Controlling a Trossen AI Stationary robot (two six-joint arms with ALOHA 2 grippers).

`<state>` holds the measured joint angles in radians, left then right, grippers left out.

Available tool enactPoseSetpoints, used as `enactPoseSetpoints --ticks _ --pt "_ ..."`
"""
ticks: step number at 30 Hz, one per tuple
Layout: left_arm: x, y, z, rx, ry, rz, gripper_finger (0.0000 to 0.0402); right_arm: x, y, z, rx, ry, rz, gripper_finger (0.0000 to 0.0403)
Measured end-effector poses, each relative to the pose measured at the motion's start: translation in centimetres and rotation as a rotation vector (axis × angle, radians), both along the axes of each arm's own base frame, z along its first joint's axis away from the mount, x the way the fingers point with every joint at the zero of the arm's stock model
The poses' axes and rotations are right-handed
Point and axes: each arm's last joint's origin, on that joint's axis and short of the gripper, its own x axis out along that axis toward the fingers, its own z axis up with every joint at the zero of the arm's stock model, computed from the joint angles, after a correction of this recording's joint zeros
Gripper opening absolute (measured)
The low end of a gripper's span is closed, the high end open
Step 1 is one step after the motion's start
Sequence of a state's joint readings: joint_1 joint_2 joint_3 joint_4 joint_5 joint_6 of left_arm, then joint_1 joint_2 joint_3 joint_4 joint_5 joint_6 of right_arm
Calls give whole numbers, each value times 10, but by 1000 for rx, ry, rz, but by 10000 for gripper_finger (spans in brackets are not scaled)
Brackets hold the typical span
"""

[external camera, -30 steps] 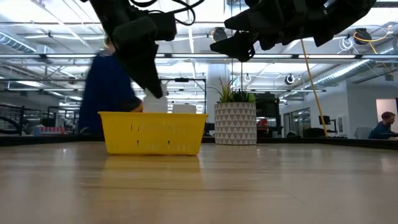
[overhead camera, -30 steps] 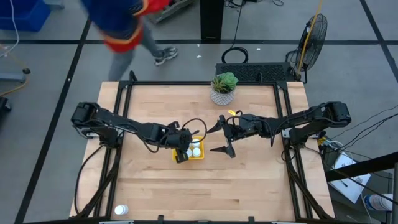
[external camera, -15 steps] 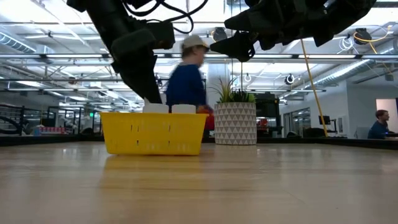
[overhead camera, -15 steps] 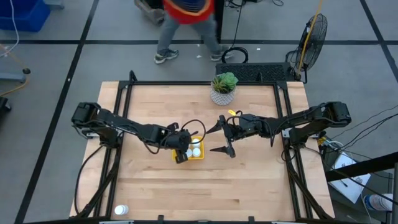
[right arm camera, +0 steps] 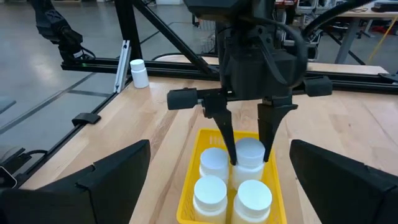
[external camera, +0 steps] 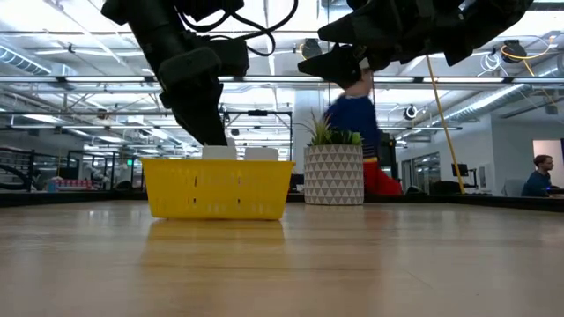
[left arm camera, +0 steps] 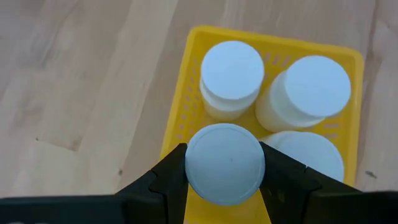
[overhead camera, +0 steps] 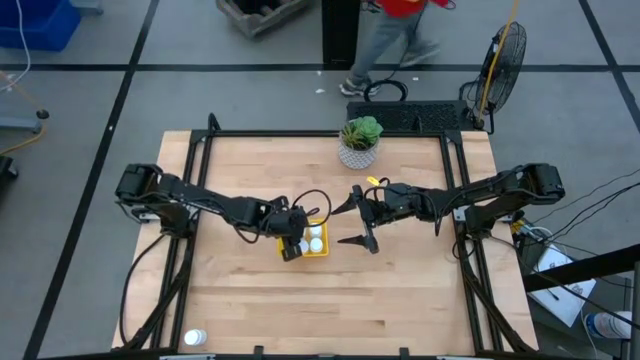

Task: Pick and place pill bottles into a basket
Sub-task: Put the white pill bottle into the yellow bin

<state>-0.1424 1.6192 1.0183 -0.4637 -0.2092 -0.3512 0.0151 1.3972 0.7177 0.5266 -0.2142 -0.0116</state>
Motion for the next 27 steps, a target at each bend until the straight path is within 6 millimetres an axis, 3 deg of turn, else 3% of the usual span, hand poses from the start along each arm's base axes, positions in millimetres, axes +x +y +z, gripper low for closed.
enactPoseSetpoints --ticks 27 --pt "3 6 0 -29 -25 -27 165 0 0 2 1 -20 0 380"
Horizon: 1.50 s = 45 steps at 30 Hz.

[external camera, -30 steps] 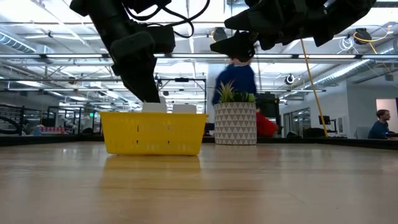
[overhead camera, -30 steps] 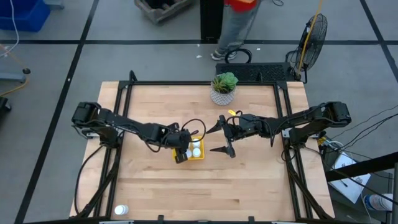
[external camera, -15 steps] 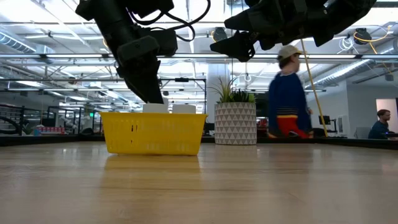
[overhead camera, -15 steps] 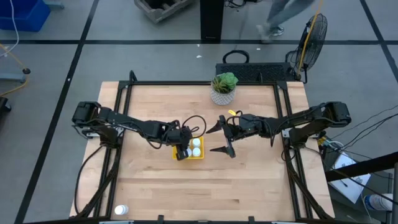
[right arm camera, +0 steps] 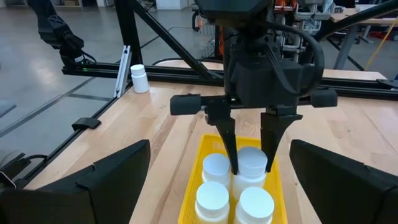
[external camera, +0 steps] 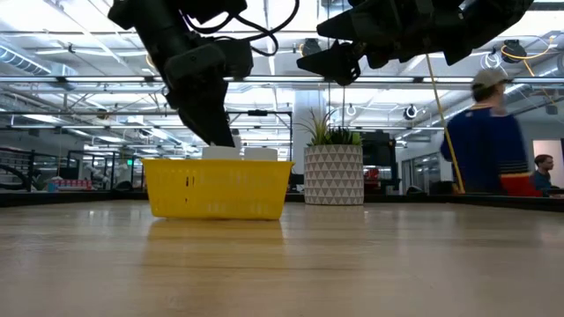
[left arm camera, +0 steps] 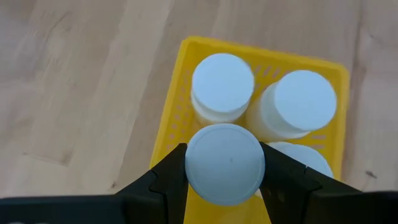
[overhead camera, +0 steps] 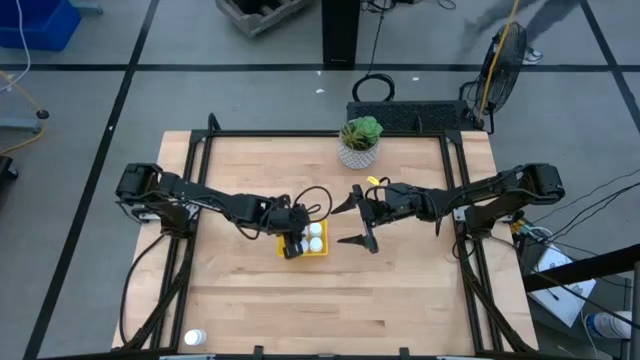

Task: Pick and place pill bottles into a basket
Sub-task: Put the white pill bottle into the yellow bin

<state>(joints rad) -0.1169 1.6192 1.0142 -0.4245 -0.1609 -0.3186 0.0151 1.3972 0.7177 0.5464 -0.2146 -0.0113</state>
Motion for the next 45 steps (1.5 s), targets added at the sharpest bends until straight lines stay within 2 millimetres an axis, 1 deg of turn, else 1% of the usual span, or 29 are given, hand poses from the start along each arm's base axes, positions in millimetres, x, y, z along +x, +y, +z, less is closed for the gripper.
enactPoseSetpoints --ticks 6,13,21,31,41,45 --pt "1 0 0 -15 -5 -8 165 0 0 0 0 -3 0 380" --pt "1 1 0 -12 -5 -4 187 0 0 0 0 -3 0 380" --pt "1 1 0 -25 -5 -15 177 0 0 0 0 -2 1 380" --pt "1 0 1 -24 -5 -21 223 0 0 0 1 -2 2 380" --pt "1 0 1 -21 -6 -25 227 0 0 0 1 1 2 380" --pt "-2 1 9 -22 -28 -28 228 0 0 -1 1 11 2 380"
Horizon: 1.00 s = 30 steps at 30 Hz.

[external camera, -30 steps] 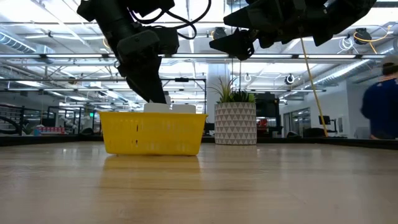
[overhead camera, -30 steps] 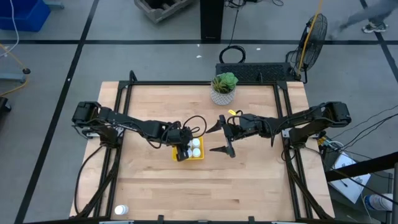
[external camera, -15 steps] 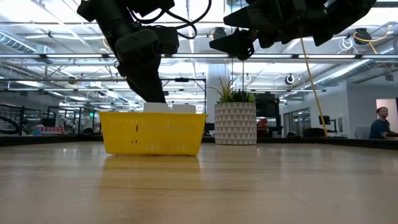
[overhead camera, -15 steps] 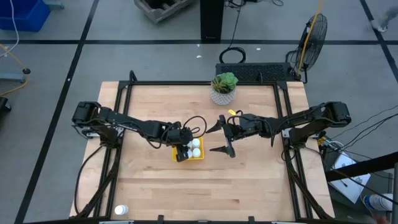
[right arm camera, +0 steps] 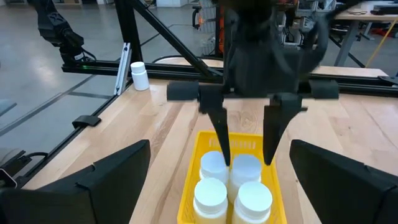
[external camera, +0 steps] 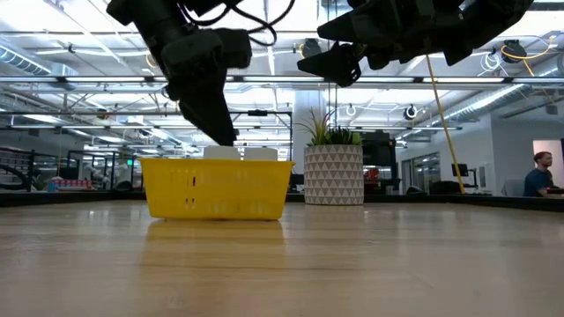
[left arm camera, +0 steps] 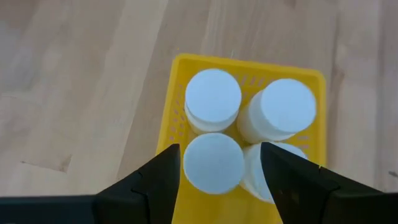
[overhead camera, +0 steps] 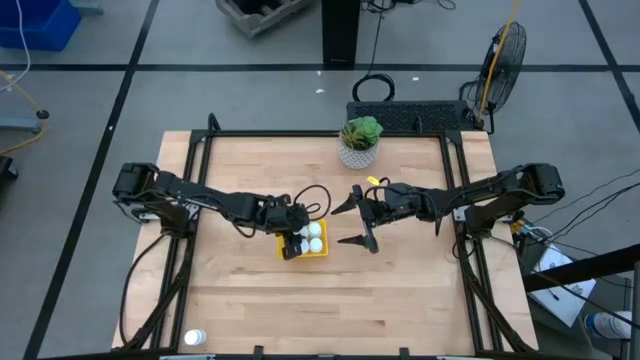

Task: Pick and place pill bottles into a basket
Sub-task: Put the white pill bottle into the yellow bin

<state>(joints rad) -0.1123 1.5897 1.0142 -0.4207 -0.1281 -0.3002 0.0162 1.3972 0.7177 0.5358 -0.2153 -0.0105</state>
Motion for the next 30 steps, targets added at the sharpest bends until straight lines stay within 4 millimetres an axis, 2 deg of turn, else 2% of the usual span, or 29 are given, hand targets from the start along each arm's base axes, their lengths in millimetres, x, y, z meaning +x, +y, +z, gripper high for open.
enactPoseSetpoints --ticks 5,10,14,21,30 --pt "-16 2 25 -8 -43 7 227 0 0 0 0 3 0 380" --pt "-53 -4 46 -49 61 69 228 0 0 -1 -2 10 -2 380" --pt "-77 -27 51 -77 151 64 228 0 -1 -2 -6 17 -3 380" --pt "-94 -71 51 -136 182 -60 228 0 -1 -1 -6 15 -6 380" --pt "-131 -112 48 -181 298 -19 228 0 0 -2 30 32 -12 380"
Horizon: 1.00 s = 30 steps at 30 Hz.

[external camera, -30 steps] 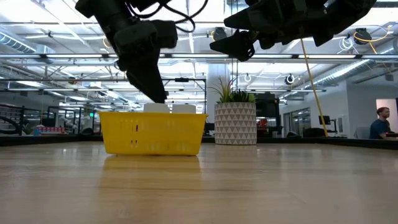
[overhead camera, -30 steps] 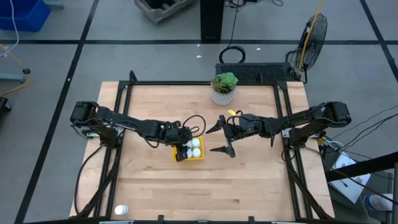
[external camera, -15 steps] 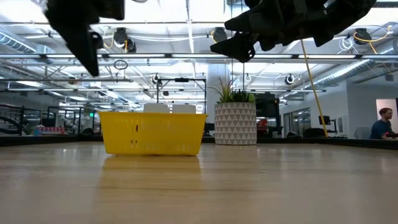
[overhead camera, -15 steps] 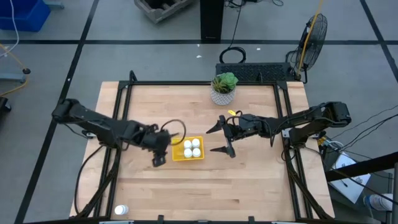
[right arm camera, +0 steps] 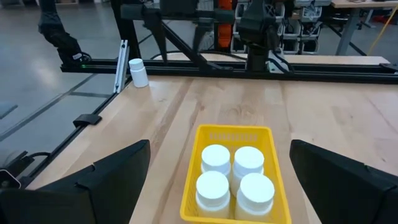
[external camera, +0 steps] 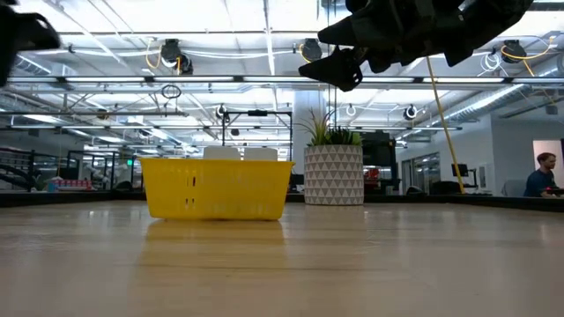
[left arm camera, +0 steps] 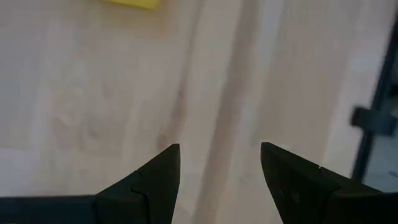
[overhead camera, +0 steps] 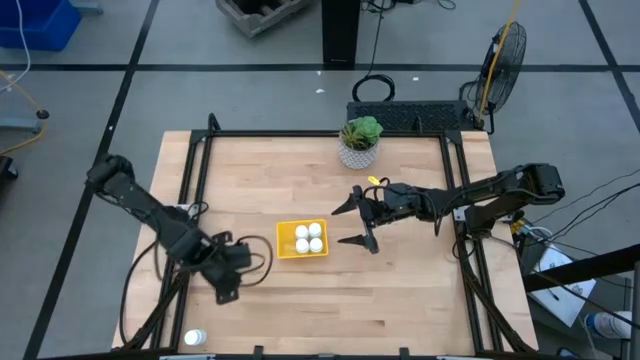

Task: Pick and place pill bottles into a basket
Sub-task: Put the white pill bottle into the yellow bin

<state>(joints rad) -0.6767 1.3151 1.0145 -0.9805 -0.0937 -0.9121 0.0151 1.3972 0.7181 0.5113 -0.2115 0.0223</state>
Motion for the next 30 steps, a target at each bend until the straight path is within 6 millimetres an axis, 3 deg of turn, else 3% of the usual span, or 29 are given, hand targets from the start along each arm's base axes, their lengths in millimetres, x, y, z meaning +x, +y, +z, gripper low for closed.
enactPoseSetpoints --ticks 12,17,22,30 --pt "-52 -52 1 -136 103 -230 228 -1 0 -3 55 48 -1 380" --pt "-70 -72 2 -215 90 -185 228 -1 2 -3 106 54 49 380" --pt "-89 -93 -10 -208 118 -160 228 -1 2 -3 141 64 43 380" --pt "-98 -106 -23 -148 142 -181 227 0 0 -1 176 57 -24 380"
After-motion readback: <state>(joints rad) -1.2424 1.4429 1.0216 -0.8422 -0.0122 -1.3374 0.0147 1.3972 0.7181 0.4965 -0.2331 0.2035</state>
